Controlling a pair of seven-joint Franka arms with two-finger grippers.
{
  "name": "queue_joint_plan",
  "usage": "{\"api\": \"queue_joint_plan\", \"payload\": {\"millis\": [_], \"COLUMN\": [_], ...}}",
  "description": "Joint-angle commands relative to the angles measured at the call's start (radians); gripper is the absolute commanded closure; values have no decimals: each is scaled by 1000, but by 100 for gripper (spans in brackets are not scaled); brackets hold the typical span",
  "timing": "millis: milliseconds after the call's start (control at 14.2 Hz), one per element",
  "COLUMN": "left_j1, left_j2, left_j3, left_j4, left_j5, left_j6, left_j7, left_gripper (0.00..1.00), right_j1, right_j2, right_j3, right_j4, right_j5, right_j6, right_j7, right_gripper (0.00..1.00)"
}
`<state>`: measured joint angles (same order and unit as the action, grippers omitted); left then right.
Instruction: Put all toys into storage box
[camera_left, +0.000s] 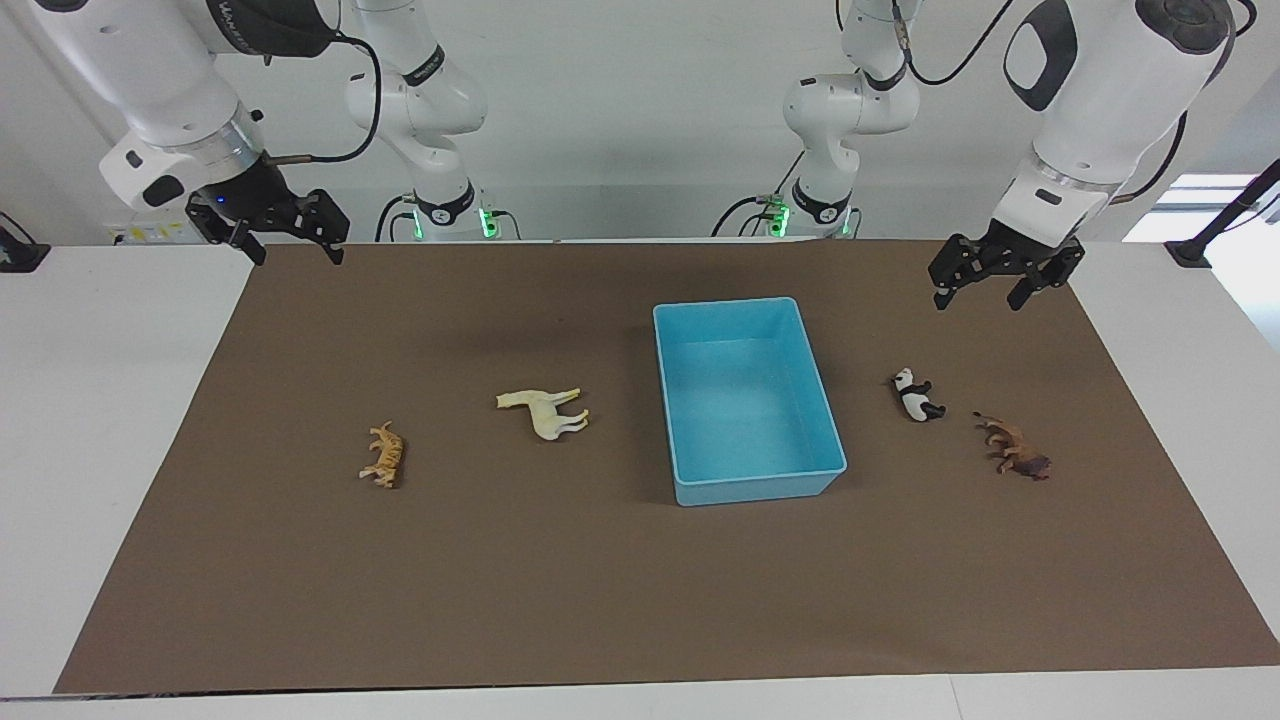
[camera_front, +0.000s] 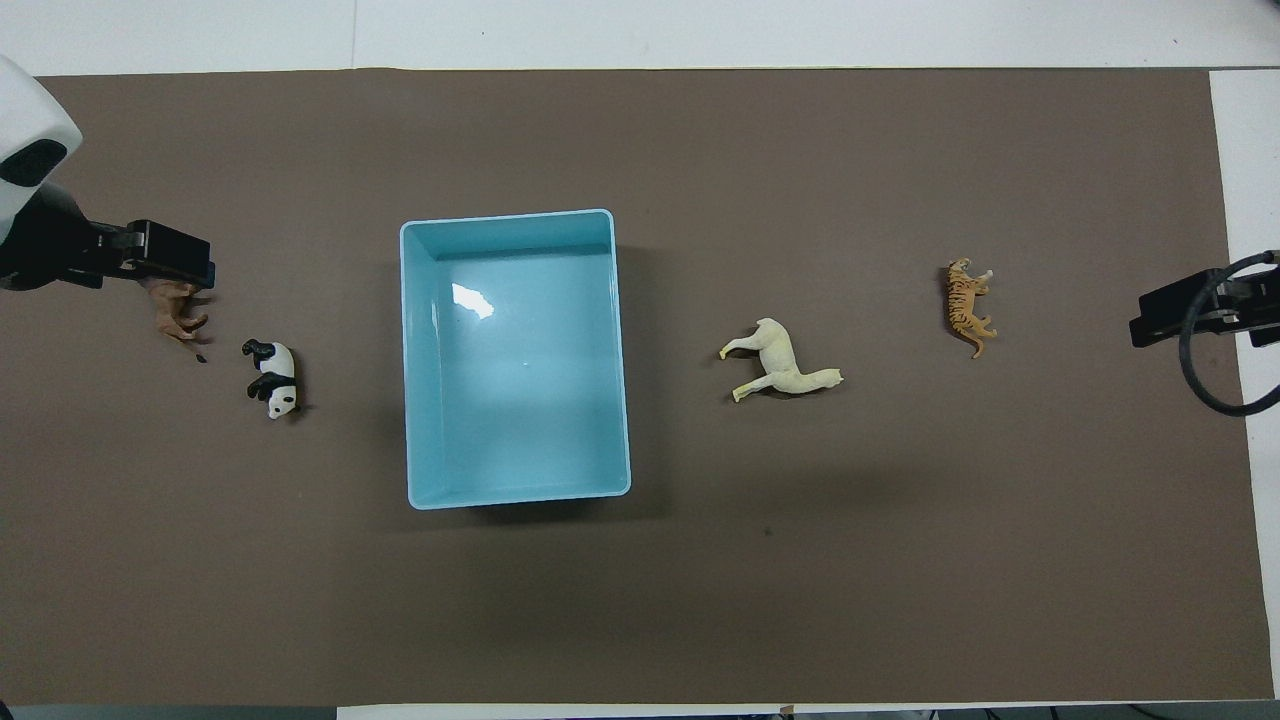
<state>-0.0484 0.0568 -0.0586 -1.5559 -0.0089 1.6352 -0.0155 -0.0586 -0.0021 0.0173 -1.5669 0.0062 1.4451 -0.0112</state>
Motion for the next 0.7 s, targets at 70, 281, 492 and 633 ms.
{"api": "queue_joint_plan", "payload": {"millis": [70,281,492,633], "left_j1": [-8,5,34,62], "left_j2": [-18,-28,-74,-116], "left_j3": [9,11,17,17], "left_j4": [-39,-58,-174,-290], "left_j5": [-3,-3,-3,-5], "left_j6": [23,41,130,272], "left_j7": [19,12,3,2], "left_gripper": [0,0,0,0], "right_j1": [-13,-13,-13,-18], "right_j2": [-56,-55,-53,-43], "right_j3": [10,10,10,10], "right_j4": [-94,-93,-93,-104], "right_j5": [-5,-5,-6,-6], "right_j6": [81,84,99,191], "right_j7": [-10,-13,-23,-23], "right_gripper": [0,0,0,0]}}
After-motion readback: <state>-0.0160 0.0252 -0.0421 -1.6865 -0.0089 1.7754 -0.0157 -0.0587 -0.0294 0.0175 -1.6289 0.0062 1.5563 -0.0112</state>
